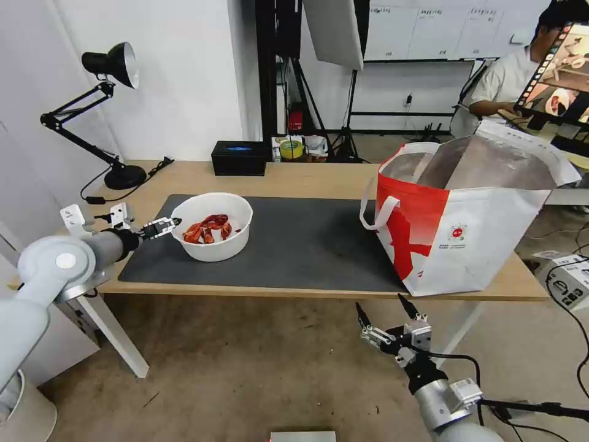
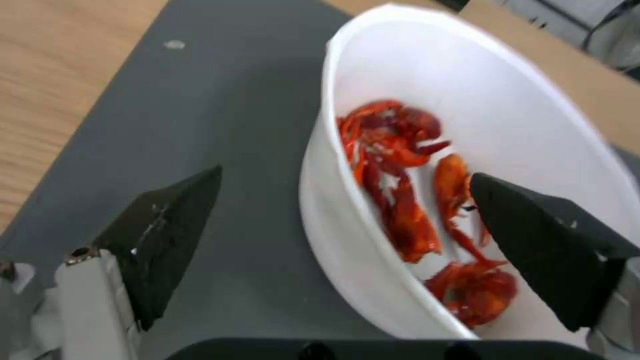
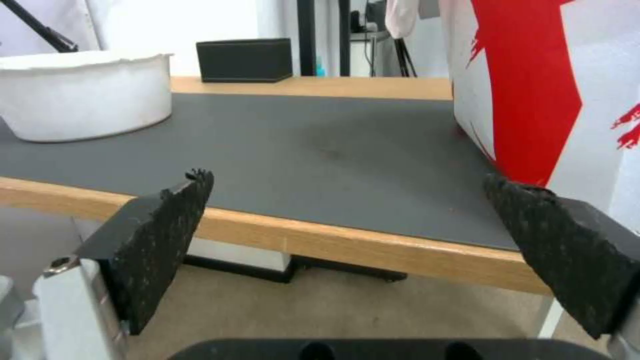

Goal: Pick up the trash from the table and place it into the takeout bag.

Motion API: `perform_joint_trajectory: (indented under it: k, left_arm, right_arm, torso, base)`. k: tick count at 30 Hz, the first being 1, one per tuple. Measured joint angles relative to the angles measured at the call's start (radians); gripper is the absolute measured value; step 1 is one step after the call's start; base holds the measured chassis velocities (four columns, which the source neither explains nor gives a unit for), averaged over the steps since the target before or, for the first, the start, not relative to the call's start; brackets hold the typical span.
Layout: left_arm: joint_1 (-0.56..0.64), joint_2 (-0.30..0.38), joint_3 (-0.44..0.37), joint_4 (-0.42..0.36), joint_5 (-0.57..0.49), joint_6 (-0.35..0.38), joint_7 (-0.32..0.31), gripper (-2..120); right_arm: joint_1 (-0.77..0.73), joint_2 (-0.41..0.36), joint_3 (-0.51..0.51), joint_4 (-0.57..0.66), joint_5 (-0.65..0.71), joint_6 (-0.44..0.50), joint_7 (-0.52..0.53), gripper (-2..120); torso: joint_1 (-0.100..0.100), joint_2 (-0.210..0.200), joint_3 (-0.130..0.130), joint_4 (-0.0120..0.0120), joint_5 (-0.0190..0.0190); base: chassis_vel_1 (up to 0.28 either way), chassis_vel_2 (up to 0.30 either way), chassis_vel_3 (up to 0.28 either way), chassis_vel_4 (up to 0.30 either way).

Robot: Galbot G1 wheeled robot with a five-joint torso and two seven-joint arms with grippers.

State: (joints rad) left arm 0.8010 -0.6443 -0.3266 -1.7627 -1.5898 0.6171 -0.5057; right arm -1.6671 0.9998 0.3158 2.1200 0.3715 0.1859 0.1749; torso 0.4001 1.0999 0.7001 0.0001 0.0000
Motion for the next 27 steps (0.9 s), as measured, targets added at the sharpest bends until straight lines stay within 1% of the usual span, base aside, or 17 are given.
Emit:
perform_joint_trajectory:
  k: [1,2,6,10,13,21,25,26,27]
  left_arm:
    - [-0.015,-0.003,0.016,0.008,0.001,0.006,-0.013,100]
    - [-0.015,-0.003,0.016,0.008,0.001,0.006,-0.013,100]
    - [-0.074,-0.017,0.078,0.039,0.02,0.03,-0.052,100]
    - [-0.096,-0.024,0.102,0.051,0.028,0.038,-0.065,100]
    - [-0.129,-0.035,0.137,0.067,0.031,0.047,-0.082,100]
    - [-0.172,-0.039,0.187,0.099,0.032,0.056,-0.096,100]
    - [-0.187,-0.039,0.204,0.106,0.03,0.068,-0.114,100]
    - [-0.192,-0.039,0.208,0.107,0.019,0.074,-0.13,100]
    - [-0.194,-0.04,0.21,0.107,0.011,0.078,-0.145,97]
  right_arm:
    - [0.0,0.0,0.0,0.0,0.0,0.0,0.0,100]
    - [0.0,0.0,0.0,0.0,0.0,0.0,0.0,100]
    - [0.0,0.0,0.0,0.0,0.0,0.0,0.0,100]
    - [0.0,0.0,0.0,0.0,0.0,0.0,0.0,100]
    - [0.0,0.0,0.0,0.0,0.0,0.0,0.0,100]
    - [0.0,0.0,0.0,0.0,0.0,0.0,0.0,100]
    - [0.0,0.0,0.0,0.0,0.0,0.0,0.0,100]
    - [0.0,0.0,0.0,0.0,0.0,0.0,0.0,100]
    - [0.0,0.0,0.0,0.0,0.0,0.0,0.0,100]
  torso:
    - [0.0,0.0,0.0,0.0,-0.0001]
    - [0.0,0.0,0.0,0.0,-0.0001]
    - [0.0,0.0,0.0,-0.0001,0.0]
    - [0.0,0.0,0.0,-0.0001,0.0]
    - [0.0,0.0,0.0,-0.0001,0.0]
    - [0.0,0.0,0.0,-0.0001,0.0001]
    - [0.0,0.0,0.0,-0.0001,0.0]
    - [0.0,0.0,0.0,0.0,0.0]
    - [0.0,0.0,0.0,-0.0001,0.0]
  base:
    - [0.0,0.0,0.0,0.0]
    - [0.0,0.0,0.0,0.0]
    - [0.0,0.0,0.0,0.0]
    - [0.0,0.0,0.0,0.0]
    - [0.0,0.0,0.0,0.0]
    - [0.0,0.0,0.0,0.0]
    - [0.0,0.0,0.0,0.0]
    - [0.0,0.0,0.0,0.0]
    - [0.0,0.0,0.0,0.0]
